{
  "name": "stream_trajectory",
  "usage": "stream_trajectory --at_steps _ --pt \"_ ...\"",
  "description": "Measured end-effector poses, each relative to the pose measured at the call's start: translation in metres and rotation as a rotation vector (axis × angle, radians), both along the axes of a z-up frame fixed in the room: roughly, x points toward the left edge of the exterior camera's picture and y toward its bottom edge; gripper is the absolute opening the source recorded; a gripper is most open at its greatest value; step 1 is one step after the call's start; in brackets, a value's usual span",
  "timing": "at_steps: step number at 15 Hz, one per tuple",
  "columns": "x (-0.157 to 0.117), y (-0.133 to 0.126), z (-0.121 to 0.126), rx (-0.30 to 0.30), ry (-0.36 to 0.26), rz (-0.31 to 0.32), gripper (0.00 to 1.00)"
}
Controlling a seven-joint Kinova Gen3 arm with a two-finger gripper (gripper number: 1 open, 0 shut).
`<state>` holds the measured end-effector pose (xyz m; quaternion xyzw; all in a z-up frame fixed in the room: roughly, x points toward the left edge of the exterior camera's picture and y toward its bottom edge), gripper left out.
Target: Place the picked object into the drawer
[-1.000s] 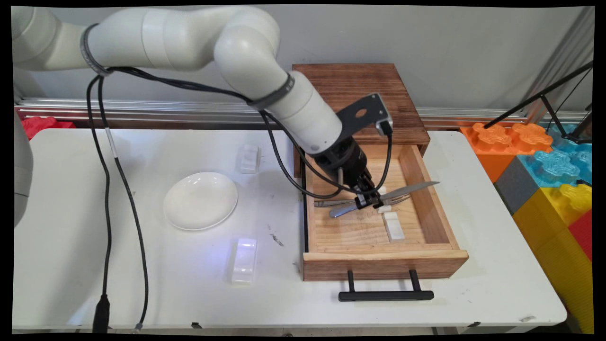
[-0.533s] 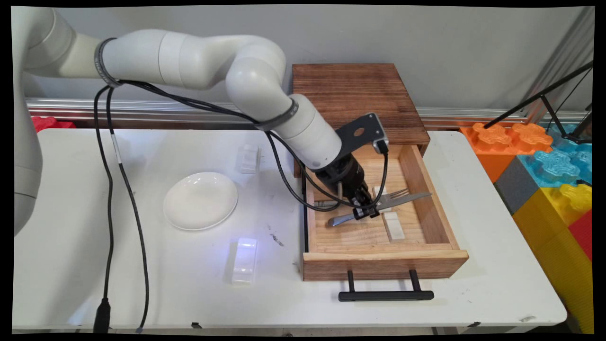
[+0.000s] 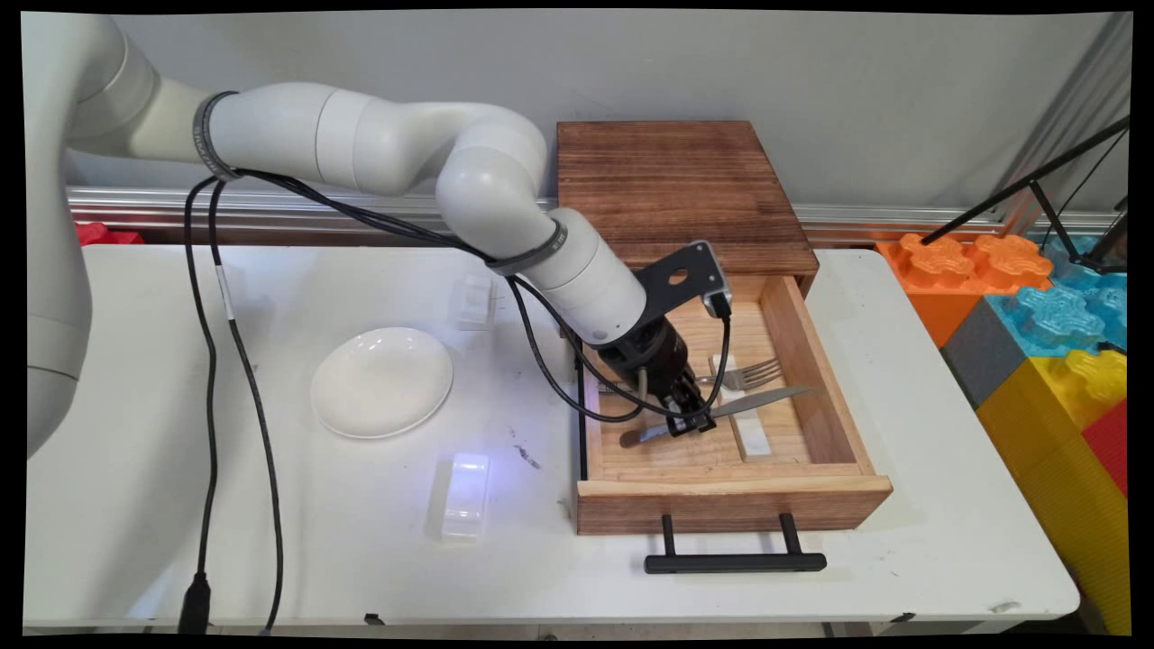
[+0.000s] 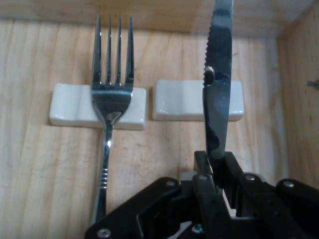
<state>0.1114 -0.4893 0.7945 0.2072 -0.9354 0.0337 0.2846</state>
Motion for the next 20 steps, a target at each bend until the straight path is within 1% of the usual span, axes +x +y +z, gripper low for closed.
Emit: stream_trajectory --at_steps 7,13,14,20 --pt "0.001 0.003 -0.013 0.009 -0.012 -0.011 0.00" --pt "0.000 0.005 -0.017 0.008 -0.012 -0.026 0.00" --pt "-0.001 0.005 -0.017 0.005 -0.011 -0.032 1.00" --pt "0.000 0.005 -0.014 -0.011 -0.001 -0.050 1.00"
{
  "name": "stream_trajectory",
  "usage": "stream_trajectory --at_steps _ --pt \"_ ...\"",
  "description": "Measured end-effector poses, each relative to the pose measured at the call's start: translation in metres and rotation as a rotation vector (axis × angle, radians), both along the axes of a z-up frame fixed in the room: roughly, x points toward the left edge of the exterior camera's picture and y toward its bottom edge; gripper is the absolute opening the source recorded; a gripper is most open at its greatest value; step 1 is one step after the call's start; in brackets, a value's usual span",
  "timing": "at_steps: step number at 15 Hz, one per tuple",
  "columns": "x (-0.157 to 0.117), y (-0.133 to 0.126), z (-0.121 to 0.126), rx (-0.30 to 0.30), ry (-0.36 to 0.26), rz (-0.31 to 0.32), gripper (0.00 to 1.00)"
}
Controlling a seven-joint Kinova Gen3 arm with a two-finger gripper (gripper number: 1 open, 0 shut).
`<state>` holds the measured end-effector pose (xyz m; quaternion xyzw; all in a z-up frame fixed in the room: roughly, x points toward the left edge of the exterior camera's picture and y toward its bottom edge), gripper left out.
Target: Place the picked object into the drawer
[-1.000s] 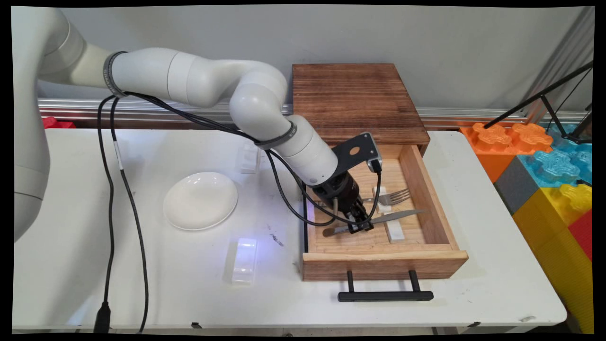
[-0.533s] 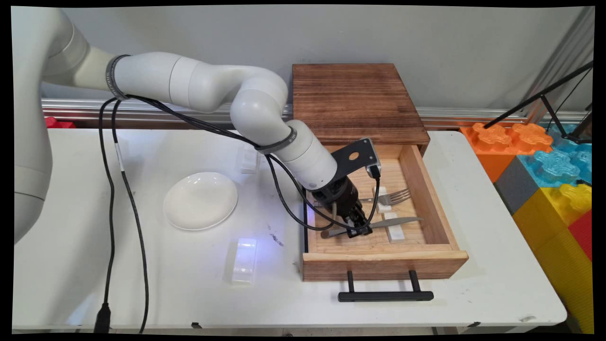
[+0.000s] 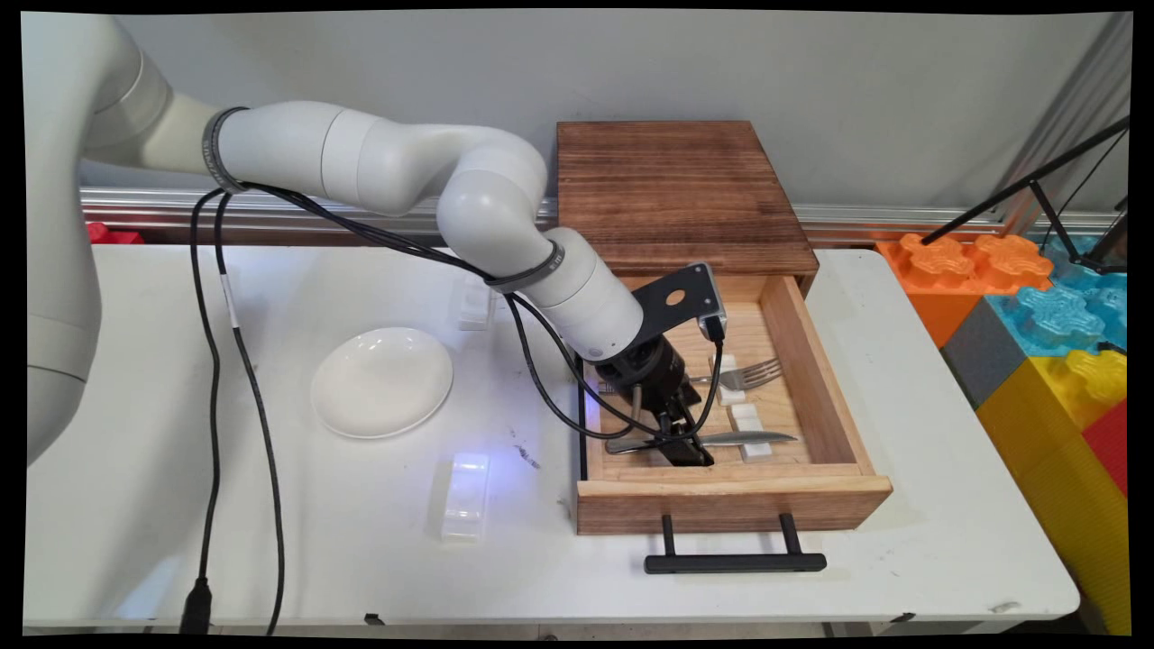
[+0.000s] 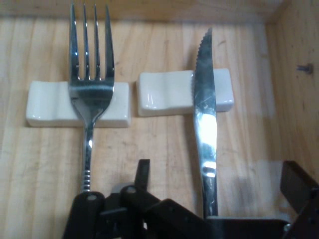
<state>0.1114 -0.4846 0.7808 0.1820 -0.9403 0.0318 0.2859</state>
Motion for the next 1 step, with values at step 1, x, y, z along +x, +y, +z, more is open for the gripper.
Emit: stream_trajectory --at_steps 1 --pt "-0.0001 -0.0007 0.0018 -0.004 0.004 0.000 1.00"
